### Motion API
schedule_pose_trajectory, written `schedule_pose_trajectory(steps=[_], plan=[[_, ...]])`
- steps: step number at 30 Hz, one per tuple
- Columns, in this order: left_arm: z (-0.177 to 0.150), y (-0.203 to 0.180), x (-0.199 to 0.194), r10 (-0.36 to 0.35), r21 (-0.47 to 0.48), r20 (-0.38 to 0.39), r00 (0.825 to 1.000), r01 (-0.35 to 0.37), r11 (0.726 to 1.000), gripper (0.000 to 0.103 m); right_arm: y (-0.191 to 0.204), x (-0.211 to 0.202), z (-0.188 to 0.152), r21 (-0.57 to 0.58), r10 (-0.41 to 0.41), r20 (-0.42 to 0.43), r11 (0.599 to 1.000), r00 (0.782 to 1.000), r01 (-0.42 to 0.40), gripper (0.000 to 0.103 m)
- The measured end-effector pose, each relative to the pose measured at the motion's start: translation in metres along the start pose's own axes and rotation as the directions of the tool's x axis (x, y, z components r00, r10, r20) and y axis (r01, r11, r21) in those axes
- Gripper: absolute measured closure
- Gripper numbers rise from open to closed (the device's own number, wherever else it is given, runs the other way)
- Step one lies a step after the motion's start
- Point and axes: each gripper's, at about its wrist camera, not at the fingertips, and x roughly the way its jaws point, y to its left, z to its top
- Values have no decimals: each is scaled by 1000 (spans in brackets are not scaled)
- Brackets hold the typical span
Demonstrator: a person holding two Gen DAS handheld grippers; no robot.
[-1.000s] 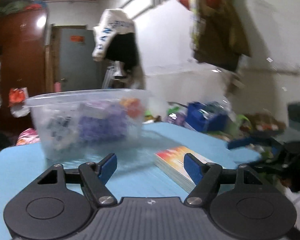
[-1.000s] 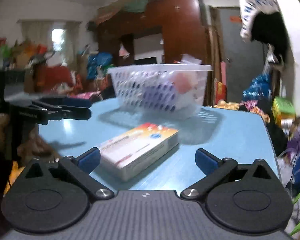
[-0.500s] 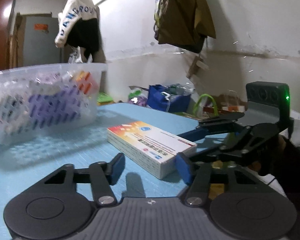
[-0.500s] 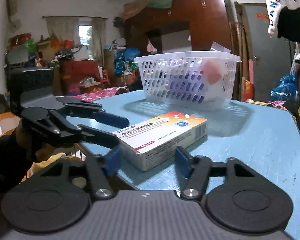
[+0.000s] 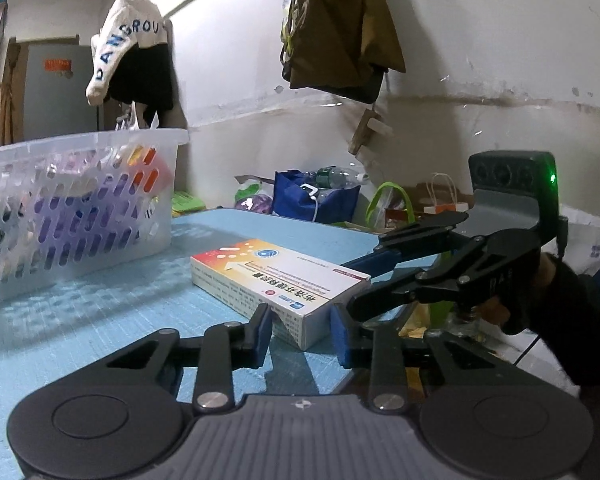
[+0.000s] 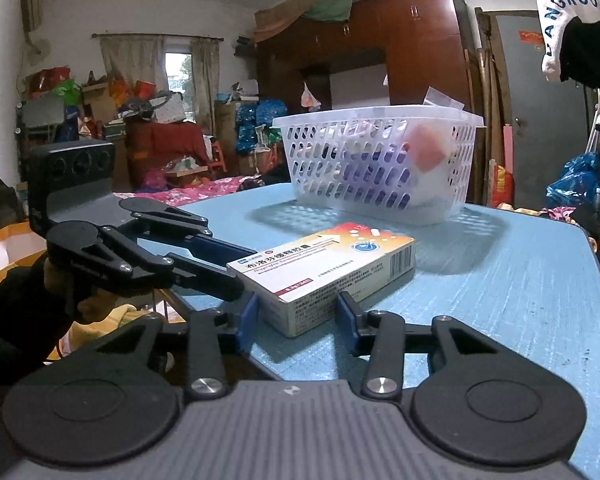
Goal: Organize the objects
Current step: 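Grasp the white medicine box on the table with the left tool, then lift the medicine box with the left tool and drop it into the basket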
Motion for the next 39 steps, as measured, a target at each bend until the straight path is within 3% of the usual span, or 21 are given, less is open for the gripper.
schedule_pose_trajectory(steps=[6,13,26,33,39], plan=[[4,3,-7,17,-8,23,1000,-17,1000,68,7,-1,9,-19,-17,12,1000,1000,17,65],[27,-1,-33,69,32,105,992,-72,997,68,22,-7,43,-96,-35,77,994,996,42,66],[122,16,-66,206,136,250,946,-245,960,68,13,16,153,-249,-26,182,966,983,71,66],[169,59,-47,257,134,236,937,-293,947,68,-13,57,189,-241,-47,178,966,983,90,66],[173,107,-6,300,87,159,941,-316,945,68,-42,107,185,-194,-84,99,976,992,102,66]])
